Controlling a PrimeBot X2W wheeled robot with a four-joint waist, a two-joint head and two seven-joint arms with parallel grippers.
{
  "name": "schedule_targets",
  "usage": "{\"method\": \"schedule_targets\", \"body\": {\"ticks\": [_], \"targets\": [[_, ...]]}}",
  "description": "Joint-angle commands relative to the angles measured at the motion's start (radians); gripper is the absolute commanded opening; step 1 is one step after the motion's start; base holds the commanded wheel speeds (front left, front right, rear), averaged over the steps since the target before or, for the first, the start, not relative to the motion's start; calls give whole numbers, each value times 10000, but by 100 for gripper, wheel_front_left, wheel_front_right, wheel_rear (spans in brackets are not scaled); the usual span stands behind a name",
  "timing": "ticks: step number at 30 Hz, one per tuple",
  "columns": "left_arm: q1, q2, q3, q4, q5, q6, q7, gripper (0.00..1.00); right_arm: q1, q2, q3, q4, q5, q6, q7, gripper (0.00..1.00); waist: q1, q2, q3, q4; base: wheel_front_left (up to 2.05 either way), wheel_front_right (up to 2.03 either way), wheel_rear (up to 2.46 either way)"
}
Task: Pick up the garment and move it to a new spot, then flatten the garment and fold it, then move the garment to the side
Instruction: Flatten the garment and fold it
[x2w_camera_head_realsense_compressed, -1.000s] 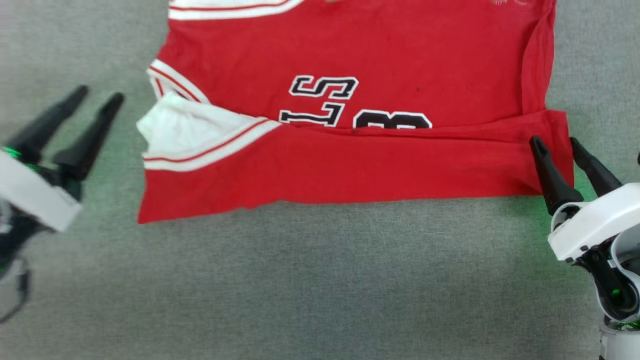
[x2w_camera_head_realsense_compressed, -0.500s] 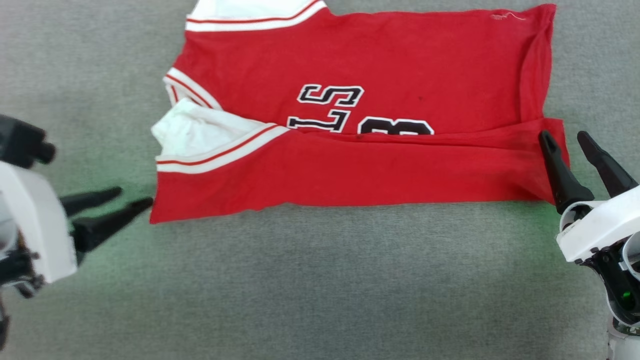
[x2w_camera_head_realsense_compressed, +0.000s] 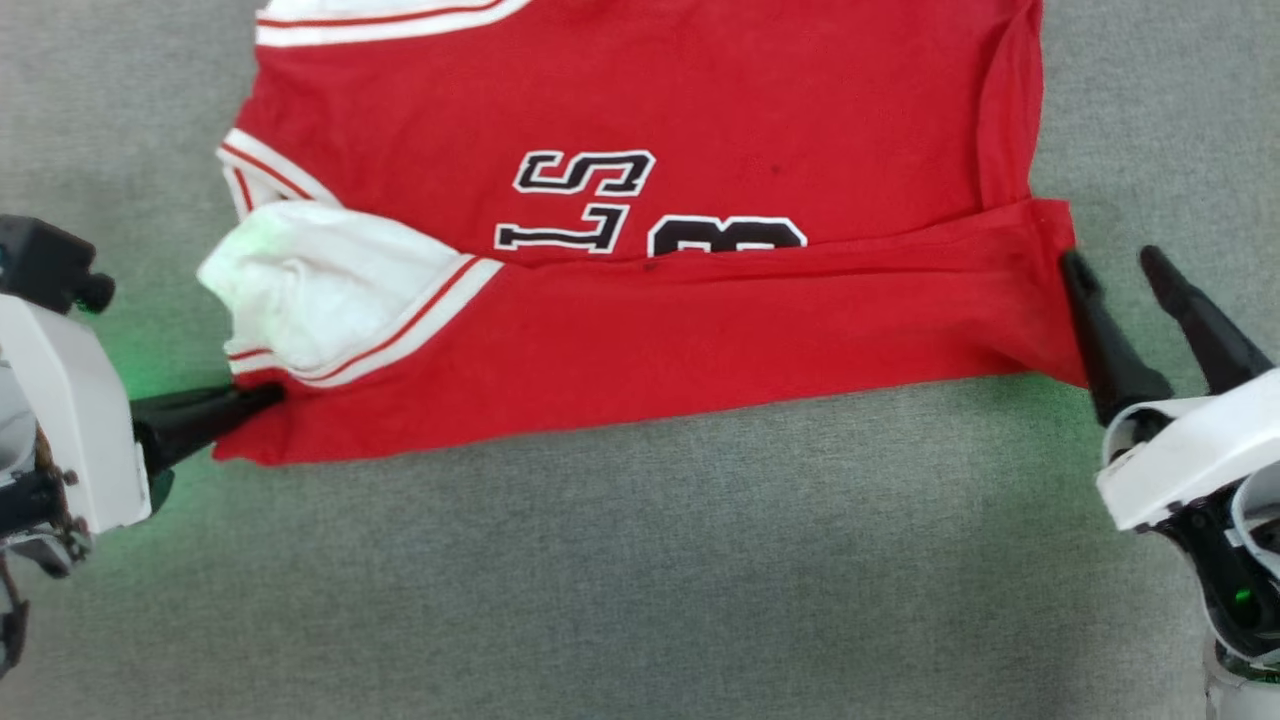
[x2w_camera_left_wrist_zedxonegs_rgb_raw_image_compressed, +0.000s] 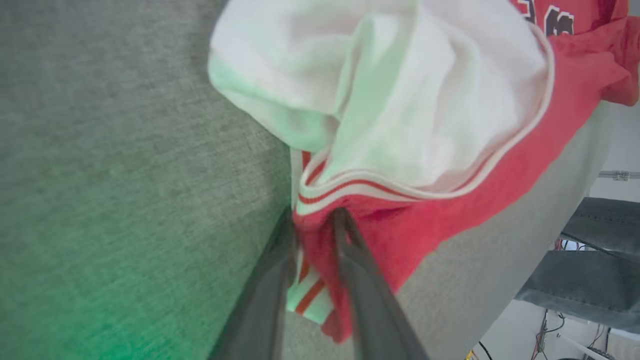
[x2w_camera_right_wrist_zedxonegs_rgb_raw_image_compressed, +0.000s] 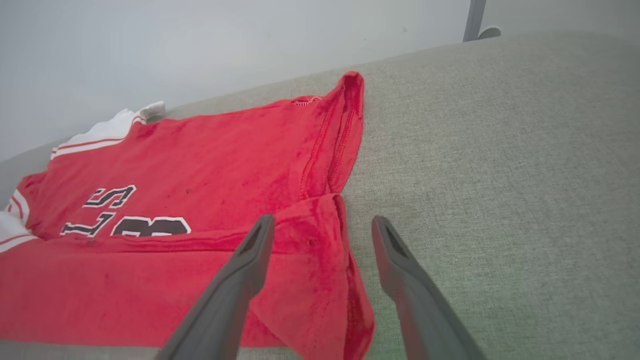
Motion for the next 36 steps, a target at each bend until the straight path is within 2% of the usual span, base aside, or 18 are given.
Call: {"method": "schedule_targets", "body": {"ticks": [1,6,9,15,22,23,25,26,36], "targets": [[439,-458,-312,-137,-117,19,210,0,45,-191,303,-199,-132,-16,143,100,0,-1,123,-131,0,0,0],[534,-279,-156,-414,-28,21,-15,0,-96,-965,848,-492,-331,-14,1264,100,0,-1,115,-36,0,0,0],[515,-309,-73,-510,122,19,-181,0,-300,-1544,1302,-504,-502,-16,2441,100,0,-1,152,82,0,0,0],[369,-458,0,-695,296,19,-321,0,-1102,-2217,1801,78,-429,-16,4860,100,0,-1,303,317,0,0,0],[330,-812,62,-605,395,21,-575,0,-1563,-2281,1735,1051,-750,-16,5657,100,0,-1,373,654,0,0,0],[372,-833,62,-611,395,21,-615,0,-1520,-2266,1724,1101,-728,-16,5664,50,0,-1,356,686,0,0,0],[452,-849,106,-607,404,21,-787,0,-1397,-2243,1708,1167,-633,-16,5625,11,0,-1,290,741,0,0,0],[506,-840,142,-612,382,21,-882,0,-1334,-2228,1681,1162,-592,-16,5577,0,0,-1,243,755,0,0,0],[1362,-424,339,-1114,297,20,-2119,0,-858,-2685,1333,823,-171,-16,5250,0,0,-1,-409,873,0,0,0]]}}
